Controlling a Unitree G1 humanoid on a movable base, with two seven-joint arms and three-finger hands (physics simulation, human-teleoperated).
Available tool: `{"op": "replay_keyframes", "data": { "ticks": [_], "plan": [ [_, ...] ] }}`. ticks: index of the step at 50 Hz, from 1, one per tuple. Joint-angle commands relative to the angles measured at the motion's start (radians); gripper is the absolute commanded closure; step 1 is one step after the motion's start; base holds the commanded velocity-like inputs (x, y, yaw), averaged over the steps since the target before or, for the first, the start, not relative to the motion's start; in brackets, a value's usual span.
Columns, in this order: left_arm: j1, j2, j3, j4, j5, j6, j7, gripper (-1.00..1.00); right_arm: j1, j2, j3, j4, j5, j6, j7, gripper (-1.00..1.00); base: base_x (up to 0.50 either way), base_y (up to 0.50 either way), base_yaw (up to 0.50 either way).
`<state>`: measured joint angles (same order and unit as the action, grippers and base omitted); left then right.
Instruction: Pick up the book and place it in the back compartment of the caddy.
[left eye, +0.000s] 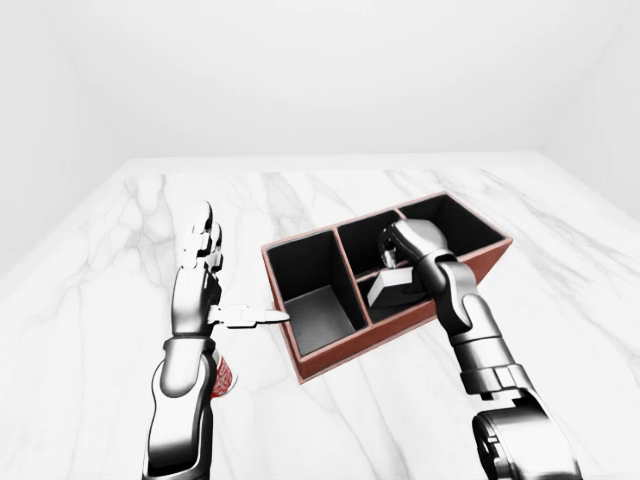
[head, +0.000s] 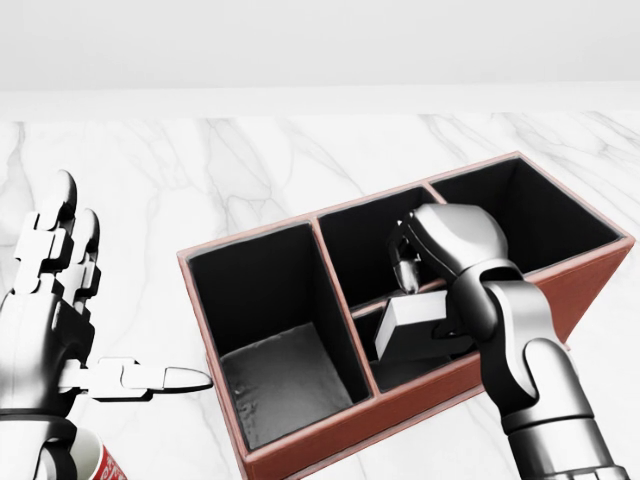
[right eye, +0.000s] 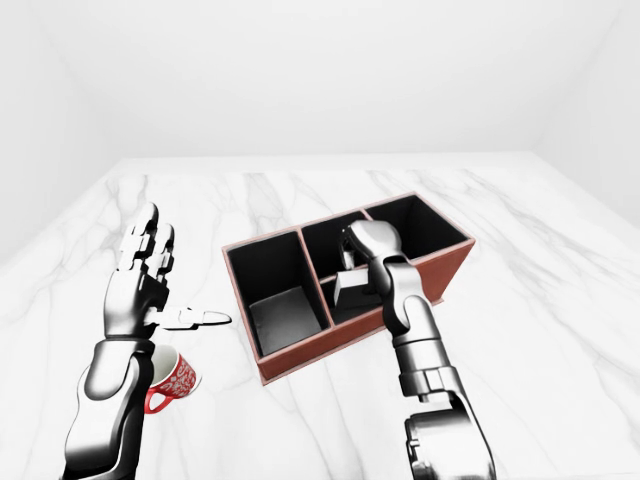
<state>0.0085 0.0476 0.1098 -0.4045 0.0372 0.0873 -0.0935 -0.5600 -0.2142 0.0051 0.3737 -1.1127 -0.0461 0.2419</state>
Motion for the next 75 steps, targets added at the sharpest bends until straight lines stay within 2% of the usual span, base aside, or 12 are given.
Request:
{"op": "replay_keyframes", "data": {
  "ticks": [1, 12, 20, 42, 43, 44, 45, 68, 75],
  "plan": [
    [0.0, 0.0, -0.001, 0.004, 0.001, 0.0, 0.0, -1.0, -0.015, -0.004, -0.003, 0.035, -0.016, -0.011, -0.044, 1.0, 0.0, 0.0, 0.0],
    [-0.001, 0.0, 0.0, 0.009, 0.0, 0.0, 0.0, -1.0, -0.027, -0.003, 0.002, 0.094, -0.019, -0.021, -0.084, 1.0, 0.0, 0.0, 0.0],
    [-0.003, 0.001, -0.001, 0.009, 0.001, 0.0, 0.001, -1.0, -0.019, -0.001, 0.003, 0.074, -0.022, -0.014, -0.071, 1.0, 0.0, 0.0, 0.0],
    [-0.003, 0.002, 0.002, 0.002, 0.002, 0.0, 0.0, -1.0, -0.026, 0.001, 0.009, 0.119, -0.025, -0.021, -0.098, 1.0, 0.0, 0.0, 0.0],
    [-0.003, 0.002, 0.002, 0.002, 0.002, 0.0, 0.0, -1.0, -0.028, 0.001, 0.009, 0.123, -0.024, -0.022, -0.103, 0.88, 0.0, 0.0, 0.0],
    [-0.003, 0.002, 0.002, 0.004, 0.002, 0.0, 0.0, -1.0, -0.028, 0.001, 0.011, 0.13, -0.028, -0.024, -0.111, -0.38, 0.0, 0.0, 0.0],
    [-0.002, 0.001, 0.002, 0.005, 0.001, 0.0, 0.0, -1.0, -0.029, 0.001, 0.011, 0.135, -0.028, -0.025, -0.114, -1.0, 0.0, 0.0, 0.0],
    [-0.006, 0.003, 0.005, 0.01, 0.001, 0.0, 0.0, -1.0, -0.016, 0.004, 0.004, 0.108, -0.014, -0.01, -0.109, -1.0, 0.0, 0.0, 0.0],
    [-0.004, 0.002, 0.002, 0.007, 0.003, 0.0, 0.0, -1.0, 0.023, 0.005, -0.013, 0.004, 0.026, 0.021, -0.061, -1.0, 0.0, 0.0, 0.0]
  ]
}}
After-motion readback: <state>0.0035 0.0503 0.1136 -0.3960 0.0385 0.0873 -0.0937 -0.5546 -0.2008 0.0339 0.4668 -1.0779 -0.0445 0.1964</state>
